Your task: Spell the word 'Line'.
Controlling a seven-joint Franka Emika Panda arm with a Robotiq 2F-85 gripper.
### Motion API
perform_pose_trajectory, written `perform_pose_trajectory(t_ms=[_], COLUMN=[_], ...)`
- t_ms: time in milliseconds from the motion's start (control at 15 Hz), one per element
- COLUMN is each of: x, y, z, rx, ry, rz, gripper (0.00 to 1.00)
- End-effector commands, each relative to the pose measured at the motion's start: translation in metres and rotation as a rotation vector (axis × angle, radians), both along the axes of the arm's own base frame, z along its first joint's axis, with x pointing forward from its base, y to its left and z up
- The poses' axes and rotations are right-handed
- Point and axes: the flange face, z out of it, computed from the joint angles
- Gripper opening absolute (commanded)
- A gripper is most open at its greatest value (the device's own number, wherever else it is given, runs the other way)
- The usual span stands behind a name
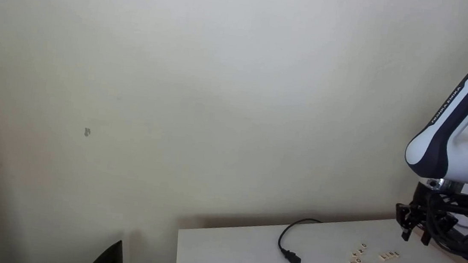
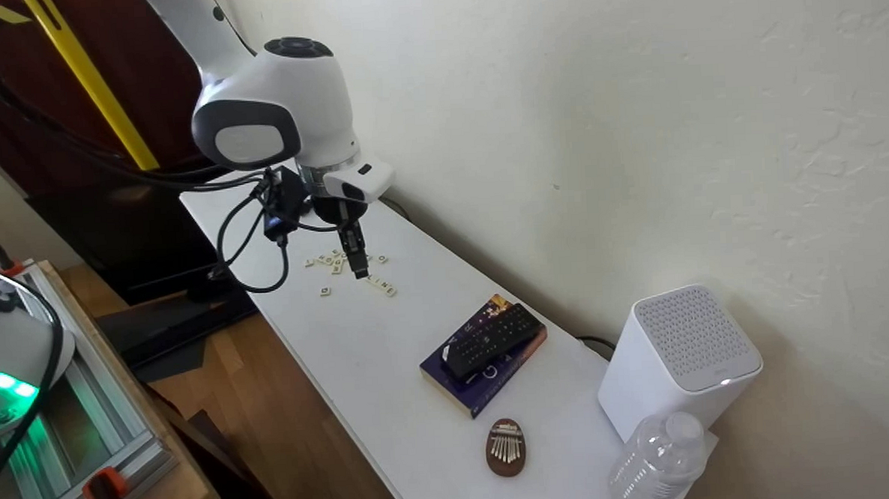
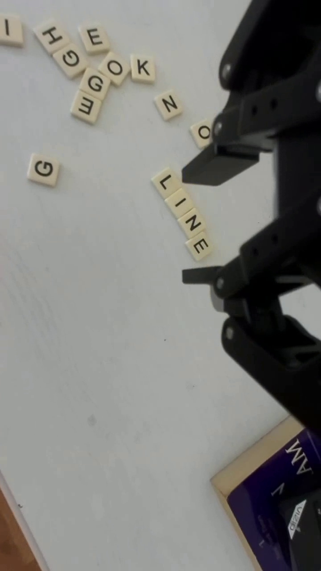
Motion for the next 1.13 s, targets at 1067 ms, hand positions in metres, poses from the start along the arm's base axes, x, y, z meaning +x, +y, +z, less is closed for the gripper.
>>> perform_pose_trajectory(t_ms=[1067], x=[-0.022], y=[-0.010], z=[0.034], rx=[-0.014], ry=[-0.034], rz=[0.119], gripper=[1.00])
